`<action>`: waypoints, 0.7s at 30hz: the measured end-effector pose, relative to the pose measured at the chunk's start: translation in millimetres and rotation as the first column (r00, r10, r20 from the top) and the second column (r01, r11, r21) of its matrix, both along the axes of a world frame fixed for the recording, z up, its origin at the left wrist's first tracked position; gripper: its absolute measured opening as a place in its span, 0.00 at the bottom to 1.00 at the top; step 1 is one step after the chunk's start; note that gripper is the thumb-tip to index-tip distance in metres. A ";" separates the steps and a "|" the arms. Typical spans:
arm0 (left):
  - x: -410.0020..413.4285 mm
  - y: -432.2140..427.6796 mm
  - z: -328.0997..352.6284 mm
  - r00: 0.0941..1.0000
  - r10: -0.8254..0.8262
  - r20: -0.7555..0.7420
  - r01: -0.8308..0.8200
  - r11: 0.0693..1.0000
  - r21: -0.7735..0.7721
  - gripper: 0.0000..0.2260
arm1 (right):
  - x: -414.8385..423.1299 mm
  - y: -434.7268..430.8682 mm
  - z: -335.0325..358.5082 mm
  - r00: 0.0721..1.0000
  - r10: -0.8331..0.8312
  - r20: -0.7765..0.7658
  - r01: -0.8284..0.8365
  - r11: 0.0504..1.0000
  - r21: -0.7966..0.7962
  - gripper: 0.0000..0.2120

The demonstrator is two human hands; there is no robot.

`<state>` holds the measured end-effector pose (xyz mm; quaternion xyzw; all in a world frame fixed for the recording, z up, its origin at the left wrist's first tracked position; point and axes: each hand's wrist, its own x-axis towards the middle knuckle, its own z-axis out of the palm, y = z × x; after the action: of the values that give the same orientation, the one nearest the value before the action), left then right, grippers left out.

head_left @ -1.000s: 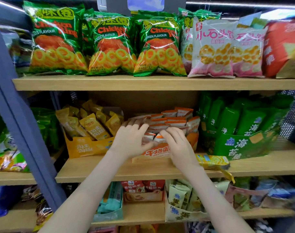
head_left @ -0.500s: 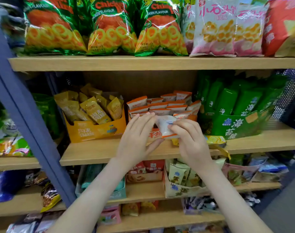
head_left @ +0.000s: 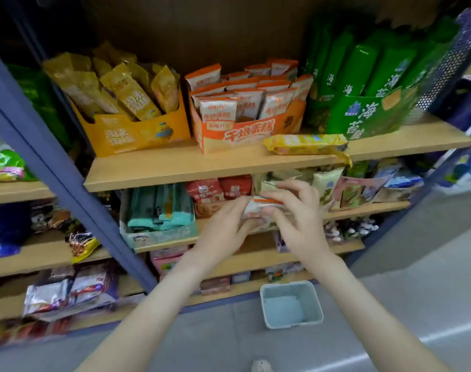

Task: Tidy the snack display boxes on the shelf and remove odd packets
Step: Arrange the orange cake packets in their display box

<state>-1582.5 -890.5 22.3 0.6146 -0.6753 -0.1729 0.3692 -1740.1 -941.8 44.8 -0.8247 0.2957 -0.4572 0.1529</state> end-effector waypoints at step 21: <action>-32.9 56.5 -35.7 0.911 0.335 0.242 -0.412 0.782 0.468 0.29 | 10.1 3.9 -55.0 0.941 -0.040 0.336 -0.306 0.329 0.893 0.05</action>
<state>-1615.4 -834.0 -13.4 0.8225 -0.4946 -0.2231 0.1703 -1730.0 -938.0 -10.2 -0.5287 0.4076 -0.3085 0.6776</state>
